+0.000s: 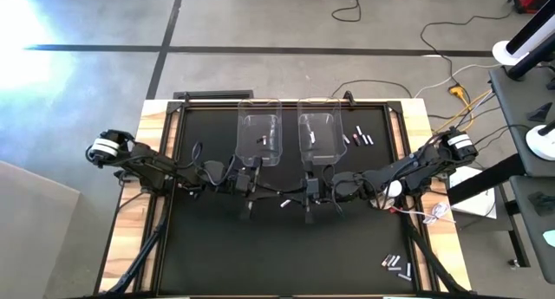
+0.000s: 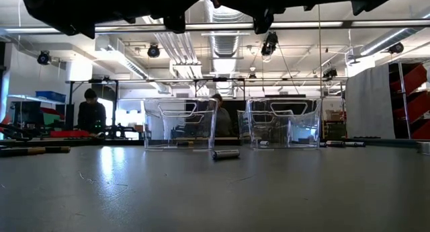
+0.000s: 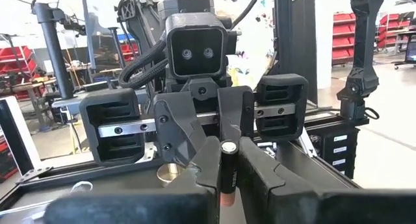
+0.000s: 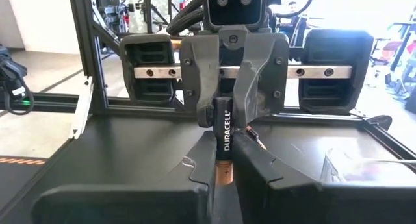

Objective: Sort batteries
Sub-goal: Put the black battery into the left transparent bin

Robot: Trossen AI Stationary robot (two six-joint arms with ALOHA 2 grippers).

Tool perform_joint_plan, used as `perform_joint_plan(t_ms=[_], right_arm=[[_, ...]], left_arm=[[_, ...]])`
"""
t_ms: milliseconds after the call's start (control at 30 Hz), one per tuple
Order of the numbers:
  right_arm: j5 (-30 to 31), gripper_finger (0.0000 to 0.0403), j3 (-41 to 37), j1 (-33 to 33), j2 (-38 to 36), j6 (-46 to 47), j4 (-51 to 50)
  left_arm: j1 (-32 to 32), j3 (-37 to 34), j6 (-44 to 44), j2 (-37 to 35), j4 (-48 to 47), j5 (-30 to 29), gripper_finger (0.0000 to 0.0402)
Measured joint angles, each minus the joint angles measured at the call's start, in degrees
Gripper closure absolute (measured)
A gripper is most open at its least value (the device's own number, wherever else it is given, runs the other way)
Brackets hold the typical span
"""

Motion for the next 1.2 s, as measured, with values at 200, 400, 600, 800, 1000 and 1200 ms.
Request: perform_joint_plan(t_ms=[200,400,600,800,1000,1200], right_arm=[[0.8,0.03,0.0,-0.1,-1.8,-0.6,-2.3],[3.6,0.0235,0.0,-0.1,-6.7,0.2,-15.7],[4.8,0.0201,0.0,0.0,-11.4,7.1,-33.0],[5.0,0.0193,0.0,0.1,-13.5,12.8,-44.5],[5.0,0.0197,0.0,0.7,-13.2,14.0,-47.4],[4.9,0.0197,0.0,1.5,-13.3,15.2,-48.3]], left_arm=[[0.9,2.5,-0.3,-2.0,-7.6,-3.4,0.0389],[4.5,7.9,-1.1,-5.9,-24.3,-4.0,0.039],[12.8,18.4,-1.4,-7.7,-49.2,-4.2,0.039],[22.7,29.8,-0.5,-5.1,-73.5,-4.0,0.039],[30.6,37.4,2.5,1.1,-88.9,-3.2,0.039],[34.0,41.4,5.7,8.0,-95.9,-0.8,0.039]])
